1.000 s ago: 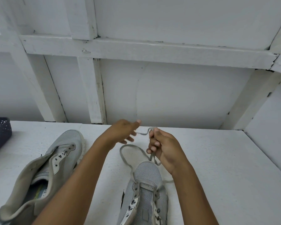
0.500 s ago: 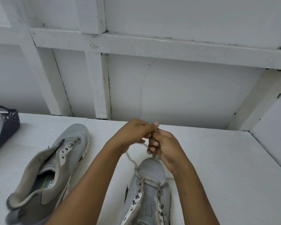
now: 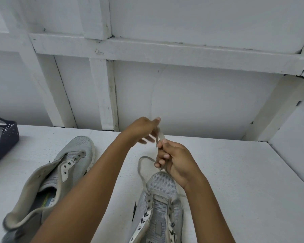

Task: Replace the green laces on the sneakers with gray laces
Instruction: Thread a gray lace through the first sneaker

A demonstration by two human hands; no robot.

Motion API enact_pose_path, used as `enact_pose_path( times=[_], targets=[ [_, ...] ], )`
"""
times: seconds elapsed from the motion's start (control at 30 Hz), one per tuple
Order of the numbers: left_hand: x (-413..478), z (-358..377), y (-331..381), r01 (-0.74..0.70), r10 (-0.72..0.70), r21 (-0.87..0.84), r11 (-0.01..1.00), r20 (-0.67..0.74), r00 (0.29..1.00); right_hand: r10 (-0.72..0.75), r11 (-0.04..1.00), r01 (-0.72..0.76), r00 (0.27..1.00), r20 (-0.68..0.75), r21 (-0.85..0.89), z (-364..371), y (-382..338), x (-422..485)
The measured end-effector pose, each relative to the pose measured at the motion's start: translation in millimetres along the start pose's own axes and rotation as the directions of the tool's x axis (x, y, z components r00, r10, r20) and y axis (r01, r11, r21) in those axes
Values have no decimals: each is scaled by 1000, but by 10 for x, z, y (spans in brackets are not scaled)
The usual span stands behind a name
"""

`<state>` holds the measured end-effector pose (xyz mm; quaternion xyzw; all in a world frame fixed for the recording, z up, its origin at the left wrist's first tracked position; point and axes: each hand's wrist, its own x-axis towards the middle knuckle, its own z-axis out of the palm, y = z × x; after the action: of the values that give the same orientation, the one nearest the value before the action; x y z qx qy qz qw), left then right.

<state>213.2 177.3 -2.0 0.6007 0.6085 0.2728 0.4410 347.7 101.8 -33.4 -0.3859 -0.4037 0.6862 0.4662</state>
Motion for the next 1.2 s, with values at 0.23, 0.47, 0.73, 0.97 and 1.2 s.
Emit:
enact_pose_path(
  times=[0.23, 0.47, 0.73, 0.97, 1.2],
  targets=[
    [-277, -60, -102, -20, -5, 78, 997, 303, 953, 29, 998, -27, 999, -37, 52, -22, 13, 33],
    [-219, 37, -3, -116, 138, -234, 965, 79, 987, 51, 997, -48, 998, 47, -62, 73, 33, -11],
    [194, 107, -79, -40, -4, -157, 987, -267, 964, 46, 999, -45, 999, 25, -25, 28, -6, -29],
    [119, 41, -309, 90, -92, -70, 994, -36, 995, 47, 999, -47, 998, 44, 12, 80, 46, 4],
    [-334, -26, -324, 22, -25, 12, 1000, 300, 954, 17, 998, -15, 999, -35, 63, -8, 26, 45]
  ],
)
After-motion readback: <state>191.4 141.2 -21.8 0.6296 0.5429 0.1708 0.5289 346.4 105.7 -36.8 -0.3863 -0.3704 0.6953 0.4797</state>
